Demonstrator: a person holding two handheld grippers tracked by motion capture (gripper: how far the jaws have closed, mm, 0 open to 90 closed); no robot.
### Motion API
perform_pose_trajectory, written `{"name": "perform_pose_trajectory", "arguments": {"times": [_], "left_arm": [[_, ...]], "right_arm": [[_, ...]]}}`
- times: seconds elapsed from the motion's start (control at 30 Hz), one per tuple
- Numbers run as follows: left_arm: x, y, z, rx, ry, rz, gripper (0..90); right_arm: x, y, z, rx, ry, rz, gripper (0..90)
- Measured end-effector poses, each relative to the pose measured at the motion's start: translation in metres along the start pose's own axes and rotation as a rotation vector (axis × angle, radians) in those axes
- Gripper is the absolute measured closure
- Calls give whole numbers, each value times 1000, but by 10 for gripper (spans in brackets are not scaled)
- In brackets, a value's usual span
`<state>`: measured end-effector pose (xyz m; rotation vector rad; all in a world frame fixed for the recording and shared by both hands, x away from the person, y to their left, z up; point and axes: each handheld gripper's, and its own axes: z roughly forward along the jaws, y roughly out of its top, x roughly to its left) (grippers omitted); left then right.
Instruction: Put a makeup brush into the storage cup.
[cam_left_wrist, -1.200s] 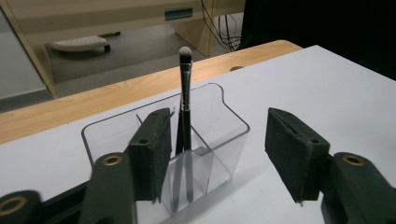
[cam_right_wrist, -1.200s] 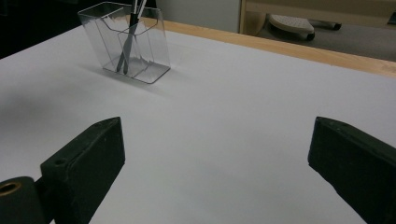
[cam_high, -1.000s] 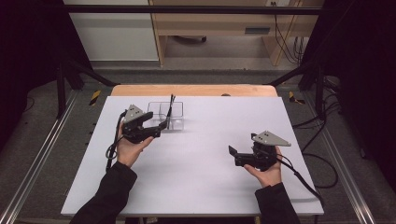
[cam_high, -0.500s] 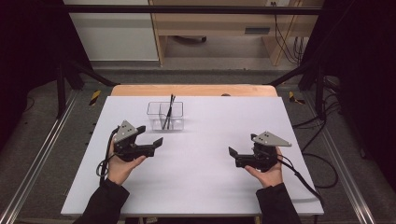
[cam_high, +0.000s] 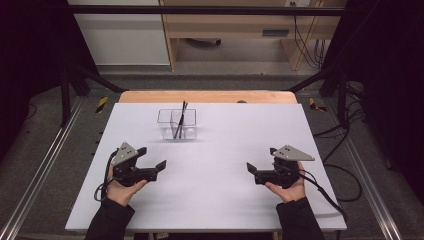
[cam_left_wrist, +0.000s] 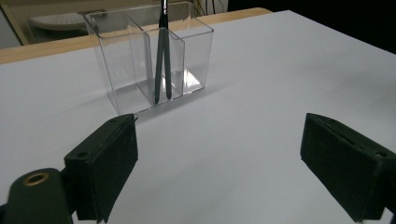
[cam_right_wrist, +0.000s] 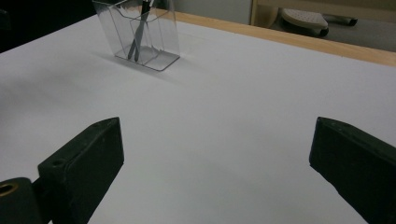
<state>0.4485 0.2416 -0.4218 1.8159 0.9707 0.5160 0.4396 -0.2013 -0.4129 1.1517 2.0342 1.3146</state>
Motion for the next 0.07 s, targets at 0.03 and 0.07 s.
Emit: {"name": "perform_pose_trajectory", "arguments": {"times": [0.03,0.07], "left_arm": [[1,-1,0,8,8,4,102],[1,-3,-1,13,15,7,102]], "right_arm": [[-1,-1,0,1,2,5,38],[-1,-2,0,3,4,7,39]]}}
